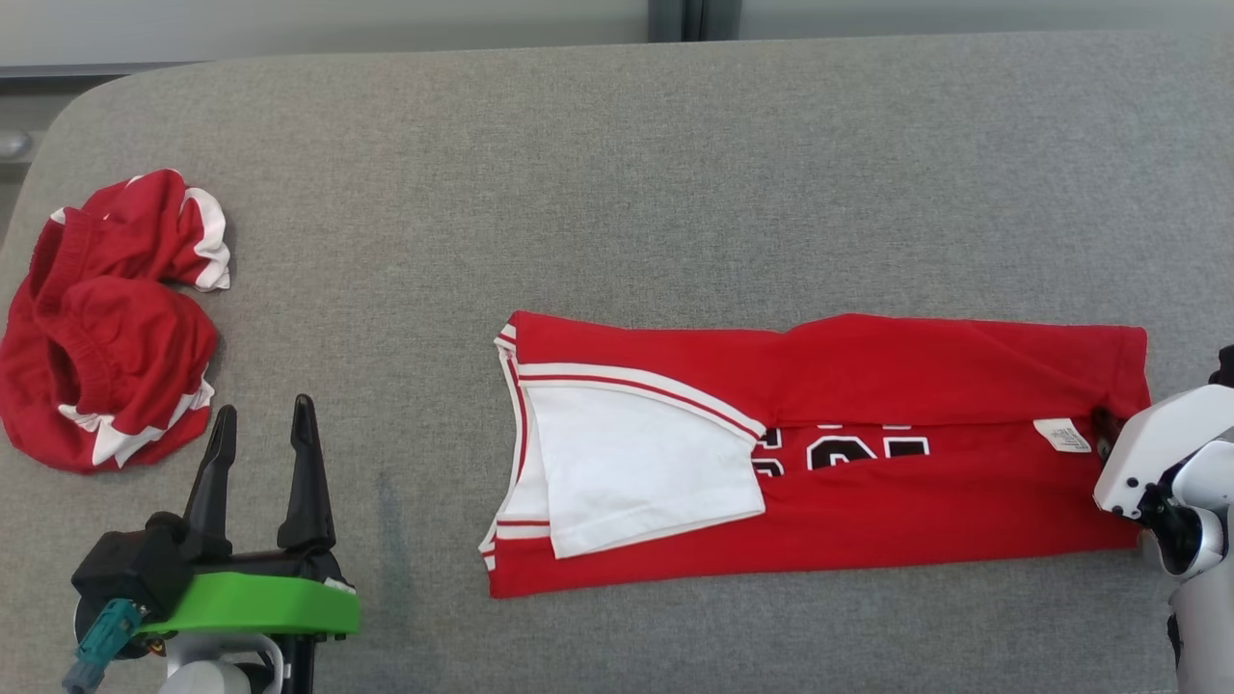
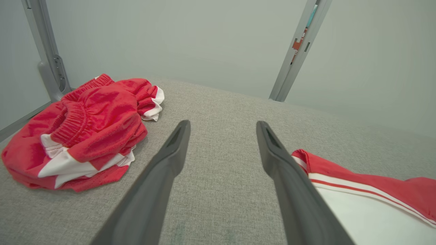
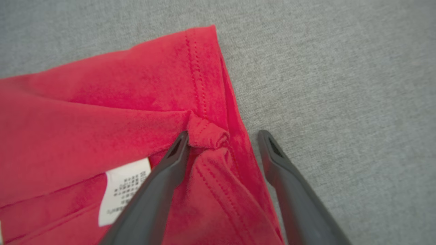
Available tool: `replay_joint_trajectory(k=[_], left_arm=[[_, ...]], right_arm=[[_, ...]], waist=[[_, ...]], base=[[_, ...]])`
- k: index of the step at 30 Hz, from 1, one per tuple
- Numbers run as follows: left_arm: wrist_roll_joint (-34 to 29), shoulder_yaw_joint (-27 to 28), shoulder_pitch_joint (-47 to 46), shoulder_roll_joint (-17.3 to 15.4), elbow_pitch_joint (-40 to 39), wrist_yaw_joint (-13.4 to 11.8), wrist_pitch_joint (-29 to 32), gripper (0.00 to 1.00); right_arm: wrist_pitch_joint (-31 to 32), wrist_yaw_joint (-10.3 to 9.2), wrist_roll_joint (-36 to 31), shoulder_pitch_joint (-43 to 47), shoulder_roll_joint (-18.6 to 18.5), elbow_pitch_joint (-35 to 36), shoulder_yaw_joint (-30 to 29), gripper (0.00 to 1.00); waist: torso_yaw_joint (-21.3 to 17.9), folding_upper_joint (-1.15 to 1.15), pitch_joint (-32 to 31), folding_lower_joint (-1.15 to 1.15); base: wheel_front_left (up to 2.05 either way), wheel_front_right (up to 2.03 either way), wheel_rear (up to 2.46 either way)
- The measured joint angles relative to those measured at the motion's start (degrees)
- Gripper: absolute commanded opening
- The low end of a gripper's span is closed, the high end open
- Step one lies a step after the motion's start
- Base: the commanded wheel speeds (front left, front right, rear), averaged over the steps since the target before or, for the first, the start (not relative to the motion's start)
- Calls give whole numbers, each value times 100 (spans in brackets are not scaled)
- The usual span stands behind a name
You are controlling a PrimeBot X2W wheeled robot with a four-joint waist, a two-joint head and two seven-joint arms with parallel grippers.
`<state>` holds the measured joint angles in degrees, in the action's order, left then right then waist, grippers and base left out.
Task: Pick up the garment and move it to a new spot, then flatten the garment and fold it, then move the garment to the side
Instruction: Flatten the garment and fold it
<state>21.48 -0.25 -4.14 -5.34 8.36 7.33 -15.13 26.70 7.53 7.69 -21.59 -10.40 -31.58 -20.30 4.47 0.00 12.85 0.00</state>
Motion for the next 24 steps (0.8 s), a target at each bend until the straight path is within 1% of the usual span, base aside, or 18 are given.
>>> replay_joint_trajectory(k=[4, 5, 6, 7, 11, 14, 18, 20, 24], left_arm=[[-1, 13, -4, 1, -34, 1, 0, 100], [-3, 13, -11, 2, -40, 1, 0, 100], [-5, 13, -21, 2, -42, 1, 0, 100], [-7, 13, -33, 2, -42, 1, 0, 100], [-10, 18, -53, 0, -43, 4, 0, 100], [-11, 15, -54, 0, -44, 5, 0, 100], [-20, 5, -53, 3, -45, 5, 0, 100], [-22, 7, -50, 7, -46, 5, 0, 100], [-27, 18, -27, 18, -38, 5, 0, 100]], right_arm=[[79, -1, 180, -99, -34, -165, 119, 100], [97, -1, 203, -113, -44, -199, 148, 51], [102, -1, 225, -138, -58, -233, 181, 17], [102, -1, 234, -164, -63, -259, 209, 0], [22, 12, 248, -278, -49, -341, 242, 0], [-180, 27, 108, -293, -146, -345, 57, 0], [-459, 4, -147, -249, -461, -194, -477, 0], [-524, 2, -307, -222, -569, 33, -787, 0], [-491, 2, -598, -69, -688, 533, -1199, 0]], waist=[[-18, 0, 42, 0], [-26, 0, 51, 0], [-35, 0, 59, 0], [-44, 0, 65, 0], [-101, 0, 76, 0], [-126, 0, 52, 0], [-143, 0, -17, 0], [-151, 0, -61, 0], [-164, 0, -151, 0]], base=[[0, 0, 0], [0, 0, 0], [0, 0, 0], [0, 0, 0], [0, 0, 0], [0, 0, 0], [0, 0, 0], [0, 0, 0], [0, 0, 0]])
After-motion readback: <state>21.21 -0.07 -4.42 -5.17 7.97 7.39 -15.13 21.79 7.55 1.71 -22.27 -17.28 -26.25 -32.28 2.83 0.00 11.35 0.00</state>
